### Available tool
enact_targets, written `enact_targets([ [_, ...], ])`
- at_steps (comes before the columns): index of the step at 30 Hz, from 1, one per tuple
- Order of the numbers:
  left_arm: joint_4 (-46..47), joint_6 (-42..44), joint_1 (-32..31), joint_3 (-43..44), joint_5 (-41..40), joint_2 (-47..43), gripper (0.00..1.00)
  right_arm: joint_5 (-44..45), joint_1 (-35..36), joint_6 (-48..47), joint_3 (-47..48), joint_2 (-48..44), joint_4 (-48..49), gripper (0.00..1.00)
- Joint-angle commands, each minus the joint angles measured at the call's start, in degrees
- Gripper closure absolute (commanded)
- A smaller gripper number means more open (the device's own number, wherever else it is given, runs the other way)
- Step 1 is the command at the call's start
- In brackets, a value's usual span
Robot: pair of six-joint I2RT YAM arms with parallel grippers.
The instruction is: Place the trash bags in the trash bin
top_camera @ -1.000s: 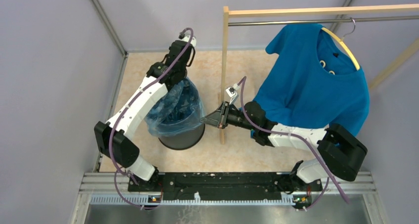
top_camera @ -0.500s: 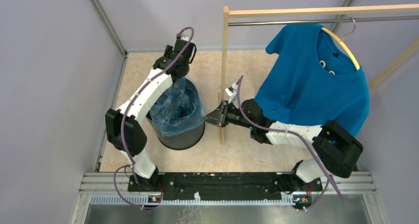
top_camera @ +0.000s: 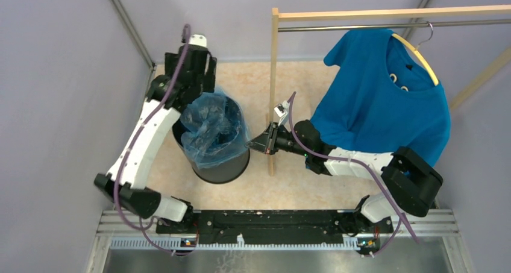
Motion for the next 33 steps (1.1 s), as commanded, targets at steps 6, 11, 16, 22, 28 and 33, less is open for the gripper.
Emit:
enact_targets([
  [6, -5.84, -6.45, -1.28, -5.17, 26.94, -17.77, 0.1, -1.9, -0.36, -1.16, 2.91, 1.46, 2.18, 1.0],
  [11, -14.26, -13.98, -14.68, -5.8, 9.4, -17.28, 0.16, -2.01, -0.32, -1.22, 2.94, 1.95, 1.96, 1.0],
  [16, -19.19, -22.21, -29.7, -2.94, -4.43, -13.0, 0.17, -2.65, -0.32, -0.7, 3.36, 2.79, 2.31, 1.0],
  [22, -25.07, -26.15, -36.3, -3.91, -15.57, -6.25, 0.21, -2.01, -0.27, -0.96, 3.07, 1.75, 1.43, 1.0],
  [28, -28.59, -31.16, -36.66, -6.34, -21.74, -4.34, 0.25, -2.49, -0.32, -0.88, 3.2, 1.95, 1.85, 1.0],
  [33, -24.2, -28.52, -36.34, -9.3, -20.58, -5.52, 0.33, -3.0, -0.29, -0.72, 3.45, 2.71, 2.45, 1.0],
])
